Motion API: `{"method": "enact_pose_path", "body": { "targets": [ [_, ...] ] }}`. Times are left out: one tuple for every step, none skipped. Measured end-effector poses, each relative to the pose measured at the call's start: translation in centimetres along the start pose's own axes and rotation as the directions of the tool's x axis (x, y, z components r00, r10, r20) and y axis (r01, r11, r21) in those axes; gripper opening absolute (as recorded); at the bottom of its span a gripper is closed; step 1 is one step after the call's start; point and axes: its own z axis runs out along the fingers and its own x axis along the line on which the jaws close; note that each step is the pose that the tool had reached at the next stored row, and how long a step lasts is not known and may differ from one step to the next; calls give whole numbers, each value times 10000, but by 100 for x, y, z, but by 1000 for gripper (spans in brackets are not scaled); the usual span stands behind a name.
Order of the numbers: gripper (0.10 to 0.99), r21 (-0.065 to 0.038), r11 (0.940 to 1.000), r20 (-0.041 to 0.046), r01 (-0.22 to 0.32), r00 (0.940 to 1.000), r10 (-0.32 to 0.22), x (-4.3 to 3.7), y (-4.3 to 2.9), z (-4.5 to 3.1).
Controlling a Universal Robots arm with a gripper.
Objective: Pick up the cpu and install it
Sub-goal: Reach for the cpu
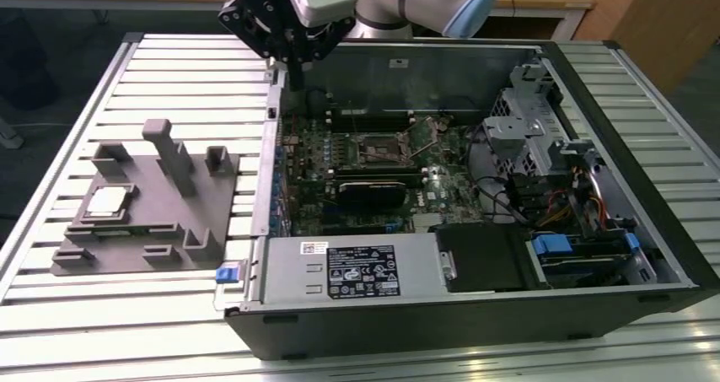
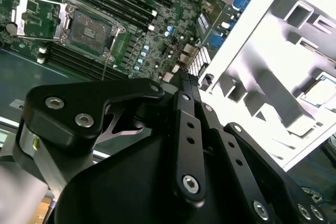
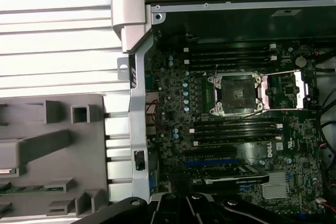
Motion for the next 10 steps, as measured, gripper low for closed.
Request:
{"method": "enact_pose_path", "body": {
  "targets": [
    [106,1,10000,0,0,10000,0,8,0,0],
    [106,0,10000,0,0,10000,0,16,-1,1],
    [106,1,10000,0,0,10000,0,24,-2,1],
    [106,1,10000,0,0,10000,0,32,-2,2],
    [106,1,10000,0,0,10000,0,40,-3,2],
    [106,1,10000,0,0,10000,0,48,-4,3],
    [106,1,10000,0,0,10000,0,56,-4,3],
    [106,1,10000,-1,0,10000,0,65,-5,3],
    [106,1,10000,0,0,10000,0,75,-6,4],
    [106,1,10000,0,0,10000,0,83,-7,4]
  ]
}}
